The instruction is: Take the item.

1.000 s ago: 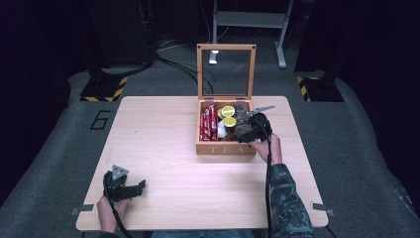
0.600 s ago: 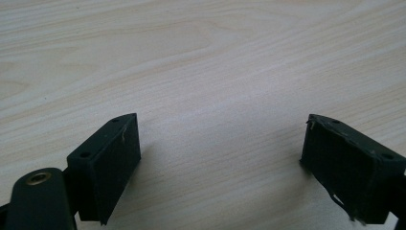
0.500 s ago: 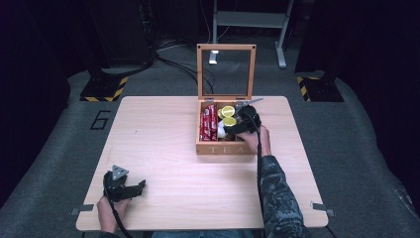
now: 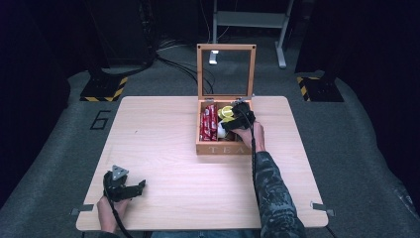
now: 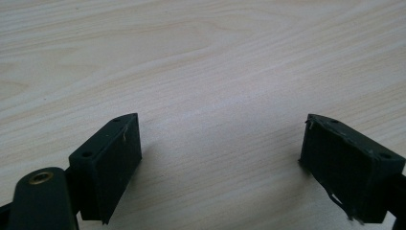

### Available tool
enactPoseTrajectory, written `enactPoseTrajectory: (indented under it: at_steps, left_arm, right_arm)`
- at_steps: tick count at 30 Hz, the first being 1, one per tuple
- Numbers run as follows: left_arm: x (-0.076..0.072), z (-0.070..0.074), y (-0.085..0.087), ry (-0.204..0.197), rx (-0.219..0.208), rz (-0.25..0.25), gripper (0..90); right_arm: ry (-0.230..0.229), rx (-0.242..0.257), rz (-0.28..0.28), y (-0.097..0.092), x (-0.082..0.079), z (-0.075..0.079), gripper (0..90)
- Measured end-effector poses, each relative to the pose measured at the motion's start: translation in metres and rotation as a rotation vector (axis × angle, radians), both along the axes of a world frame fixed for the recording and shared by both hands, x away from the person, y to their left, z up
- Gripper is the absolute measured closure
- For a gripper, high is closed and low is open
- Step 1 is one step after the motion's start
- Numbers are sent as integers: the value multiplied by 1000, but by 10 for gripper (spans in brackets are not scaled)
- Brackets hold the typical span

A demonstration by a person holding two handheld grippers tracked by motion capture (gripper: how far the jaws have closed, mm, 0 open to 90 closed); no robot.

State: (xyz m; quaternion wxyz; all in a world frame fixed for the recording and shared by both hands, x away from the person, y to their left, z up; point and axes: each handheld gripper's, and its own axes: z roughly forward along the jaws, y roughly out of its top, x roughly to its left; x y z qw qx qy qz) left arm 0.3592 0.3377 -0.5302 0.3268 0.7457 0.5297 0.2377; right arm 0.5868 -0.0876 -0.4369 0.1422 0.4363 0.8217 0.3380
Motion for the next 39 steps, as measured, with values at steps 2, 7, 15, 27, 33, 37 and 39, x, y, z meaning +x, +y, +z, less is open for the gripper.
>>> enactPoseTrajectory:
  at_steps: [2,7,15,27,33,37,39]
  left_arm:
    - [0,0,0,-1,0,0,134]
    - [0,0,0,-7,-1,4,135]
    - [0,0,0,-6,-1,2,137]
    - [0,0,0,-5,0,1,137]
    - [0,0,0,-5,0,1,137]
    - [0,0,0,-6,-2,2,137]
    - [0,-1,0,-9,-2,4,137]
  right_arm:
    - [5,-14,-4,2,2,-3,226]
    - [-2,-14,-15,3,3,-6,287]
    - [-19,-47,-28,6,3,-7,318]
    - [-48,-78,-52,10,3,-8,369]
    - [-54,-79,-57,10,3,-8,373]
    - [-69,-70,-57,11,1,-5,374]
    - [-74,-60,-57,10,0,-3,375]
